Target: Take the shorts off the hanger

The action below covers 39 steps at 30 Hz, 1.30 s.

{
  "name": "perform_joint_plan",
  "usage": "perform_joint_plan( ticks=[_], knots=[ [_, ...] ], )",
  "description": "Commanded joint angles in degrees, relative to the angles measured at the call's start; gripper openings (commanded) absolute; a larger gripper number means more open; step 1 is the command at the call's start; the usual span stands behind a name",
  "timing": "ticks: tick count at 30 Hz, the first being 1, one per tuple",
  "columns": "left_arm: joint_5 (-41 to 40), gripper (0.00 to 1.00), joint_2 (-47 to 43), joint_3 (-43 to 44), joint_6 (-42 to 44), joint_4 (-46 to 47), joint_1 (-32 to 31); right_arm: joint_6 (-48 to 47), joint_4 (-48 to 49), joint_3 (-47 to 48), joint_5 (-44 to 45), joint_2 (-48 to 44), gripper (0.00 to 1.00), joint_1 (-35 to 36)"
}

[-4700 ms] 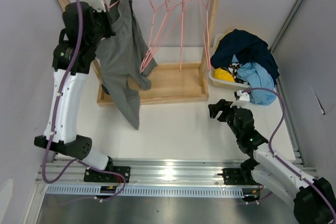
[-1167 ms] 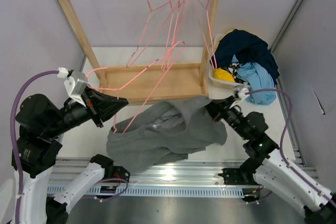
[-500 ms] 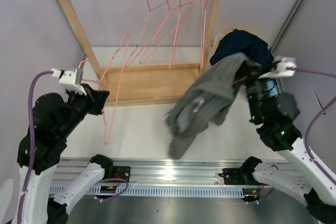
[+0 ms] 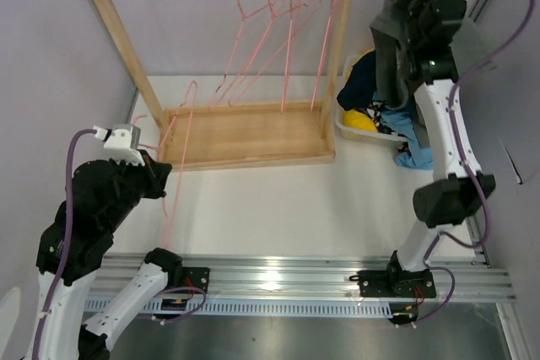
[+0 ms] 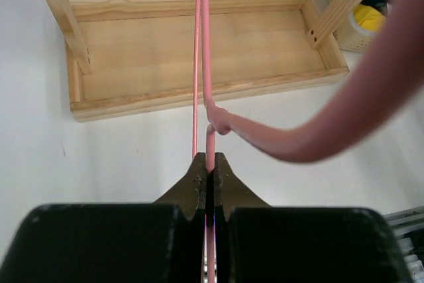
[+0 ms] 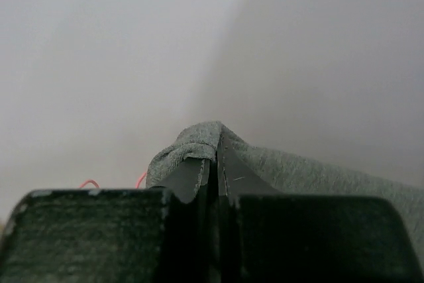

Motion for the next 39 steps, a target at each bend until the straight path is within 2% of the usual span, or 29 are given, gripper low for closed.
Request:
perform_joint_plan(
  ticks=[1,4,7,8,9,10,11,12,13,14,17,19,22,25,28,31,33,39],
  knots=[
    [-1.20,0.00,-0.31,-1.01,0.35,2.96,-0.23,0.76,-1.76,11.15,-6.25,8.90,0.00,-0.21],
    [-1.56,0.00,0.57,-1.97,0.79,3.83,-0.23,1.03,0.07,8.55,-6.43,10.52,0.00,-0.13],
    [-1.73,0.00,1.88,-2.16,1.23,5.33,-0.23,2.69,7.18,-6.19,-3.18,6.93,0.00,-0.13],
    [-1.91,0.00,2.41,-1.89,1.40,5.50,-0.23,3.05,11.29,-15.63,-0.13,3.78,0.00,-0.04],
    [-2.26,0.00,3.02,-1.63,1.67,5.77,-0.23,3.48,13.33,-20.43,1.38,2.19,0.05,-0.04],
    [-2.52,0.00,4.33,-1.36,2.19,6.38,-0.23,3.92,14.57,-24.83,3.40,0.52,0.16,-0.12],
    [-2.79,0.00,5.04,0.20,2.46,6.65,-0.23,5.15,14.84,-28.87,8.90,-2.55,0.58,-0.21],
    [-3.31,0.00,5.92,0.92,2.72,6.91,-0.23,6.46,13.19,-35.35,12.17,-4.14,0.75,-0.21],
    [-3.58,0.00,8.10,2.40,3.16,7.35,-0.23,10.13,11.26,-38.20,15.25,-5.90,0.86,-0.39],
    [-3.84,0.00,9.17,3.81,3.43,7.61,-0.23,12.26,6.63,-40.84,20.59,-9.40,0.91,-0.30],
    [-4.89,0.00,15.04,7.51,4.57,8.58,-0.23,21.23,-1.21,-51.47,24.42,-15.30,0.92,-0.48],
    [-5.51,0.00,18.39,12.77,5.53,8.93,-0.14,25.43,-2.29,-60.06,23.55,-22.59,0.92,-0.39],
    [-5.69,0.00,25.33,20.94,6.67,8.59,0.47,27.57,-2.64,-69.04,20.04,-32.52,0.91,0.14],
    [-4.99,0.00,32.10,29.73,7.55,7.80,1.09,26.96,-4.73,-74.16,17.13,-40.42,0.91,1.28],
    [-4.72,0.00,38.78,39.11,8.43,6.83,1.44,26.61,-8.96,-76.37,15.64,-47.28,0.91,2.68],
    [-5.07,0.00,44.59,45.27,8.70,7.00,2.05,26.60,-9.15,-79.62,12.83,-53.09,0.90,4.62],
    [-5.25,0.00,48.09,47.76,8.18,7.18,2.23,26.43,-9.15,-81.55,12.12,-55.21,0.90,6.19],
    [-4.72,0.00,57.42,64.70,7.03,4.11,2.23,26.87,-12.13,-82.61,10.37,-58.82,0.90,7.34]
  ],
)
